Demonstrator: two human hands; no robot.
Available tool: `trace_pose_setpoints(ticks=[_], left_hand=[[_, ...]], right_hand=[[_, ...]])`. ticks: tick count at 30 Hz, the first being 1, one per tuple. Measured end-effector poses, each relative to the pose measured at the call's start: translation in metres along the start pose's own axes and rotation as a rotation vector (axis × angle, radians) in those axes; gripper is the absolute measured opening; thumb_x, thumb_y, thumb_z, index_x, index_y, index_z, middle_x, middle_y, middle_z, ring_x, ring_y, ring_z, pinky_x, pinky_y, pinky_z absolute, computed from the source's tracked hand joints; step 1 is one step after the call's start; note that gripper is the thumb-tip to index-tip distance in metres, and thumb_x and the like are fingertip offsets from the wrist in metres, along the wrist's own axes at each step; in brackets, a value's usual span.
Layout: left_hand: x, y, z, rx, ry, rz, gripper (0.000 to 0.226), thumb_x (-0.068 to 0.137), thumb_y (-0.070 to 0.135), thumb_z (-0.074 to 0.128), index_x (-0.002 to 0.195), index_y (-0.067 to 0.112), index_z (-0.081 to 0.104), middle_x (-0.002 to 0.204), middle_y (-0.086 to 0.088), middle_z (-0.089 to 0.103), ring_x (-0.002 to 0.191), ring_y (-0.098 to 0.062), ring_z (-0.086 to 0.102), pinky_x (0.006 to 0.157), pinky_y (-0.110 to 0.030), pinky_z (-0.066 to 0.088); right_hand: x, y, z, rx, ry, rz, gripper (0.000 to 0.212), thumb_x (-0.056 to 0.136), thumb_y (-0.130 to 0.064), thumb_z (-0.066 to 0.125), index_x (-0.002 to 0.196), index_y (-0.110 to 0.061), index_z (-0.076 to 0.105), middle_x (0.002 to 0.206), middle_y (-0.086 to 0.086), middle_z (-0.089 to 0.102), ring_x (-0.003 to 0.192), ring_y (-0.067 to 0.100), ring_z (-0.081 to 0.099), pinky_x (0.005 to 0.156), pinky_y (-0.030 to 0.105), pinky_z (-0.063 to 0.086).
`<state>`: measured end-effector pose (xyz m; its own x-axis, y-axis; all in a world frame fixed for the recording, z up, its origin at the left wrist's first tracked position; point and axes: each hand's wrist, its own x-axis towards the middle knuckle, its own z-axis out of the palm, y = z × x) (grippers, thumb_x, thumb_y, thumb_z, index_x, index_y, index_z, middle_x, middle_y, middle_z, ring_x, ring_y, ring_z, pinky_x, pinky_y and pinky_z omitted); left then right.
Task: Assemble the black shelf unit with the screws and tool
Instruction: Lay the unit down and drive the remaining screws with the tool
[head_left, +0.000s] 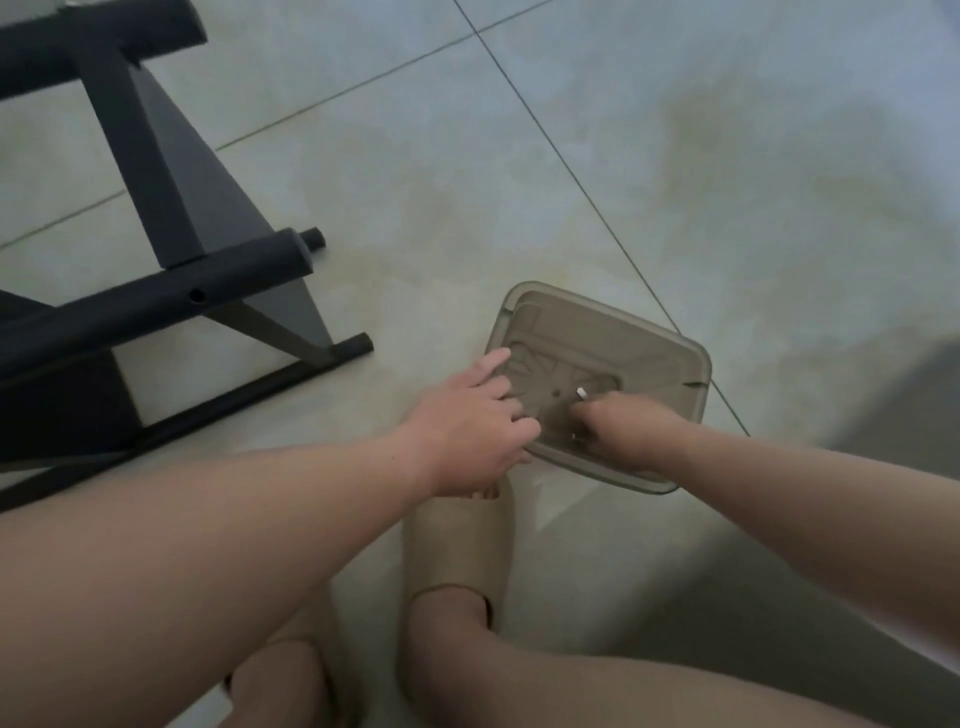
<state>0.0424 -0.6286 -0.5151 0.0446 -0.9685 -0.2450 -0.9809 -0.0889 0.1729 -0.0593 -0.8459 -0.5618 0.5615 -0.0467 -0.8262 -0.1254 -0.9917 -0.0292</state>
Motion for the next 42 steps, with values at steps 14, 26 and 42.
trace_pose_setpoints(ticks=[14, 26, 42], left_hand=[[0.012, 0.004, -0.008, 0.069, -0.183, -0.027, 0.034, 0.106, 0.046, 0.035, 0.115, 0.022, 0.058, 0.114, -0.002, 0.068, 0.116, -0.028, 0.056, 0.125, -0.046, -0.003], [-0.042, -0.018, -0.131, -0.062, 0.079, -0.095, 0.032, 0.105, 0.039, 0.034, 0.114, 0.018, 0.057, 0.11, -0.002, 0.062, 0.1, -0.028, 0.061, 0.075, -0.038, 0.05], [-0.219, -0.055, -0.189, -0.6, -0.135, -1.039, 0.054, 0.097, 0.046, 0.055, 0.142, 0.016, 0.047, 0.14, -0.008, 0.054, 0.124, -0.03, 0.053, 0.104, -0.04, 0.042]], right_hand=[[-0.004, -0.006, -0.015, 0.17, -0.119, 0.031, 0.009, 0.091, -0.017, 0.06, 0.098, -0.019, 0.064, 0.098, 0.003, 0.063, 0.098, 0.027, 0.062, 0.071, 0.026, 0.041], [-0.11, -0.016, -0.129, 0.706, 0.46, 0.031, 0.028, 0.086, -0.003, 0.061, 0.101, -0.026, 0.067, 0.078, 0.002, 0.068, 0.055, 0.002, 0.053, 0.051, 0.015, 0.039], [-0.235, -0.173, -0.196, 0.925, 0.751, -0.223, 0.013, 0.084, -0.005, 0.065, 0.077, -0.015, 0.064, 0.072, 0.009, 0.069, 0.057, 0.011, 0.055, 0.055, 0.023, 0.044]])
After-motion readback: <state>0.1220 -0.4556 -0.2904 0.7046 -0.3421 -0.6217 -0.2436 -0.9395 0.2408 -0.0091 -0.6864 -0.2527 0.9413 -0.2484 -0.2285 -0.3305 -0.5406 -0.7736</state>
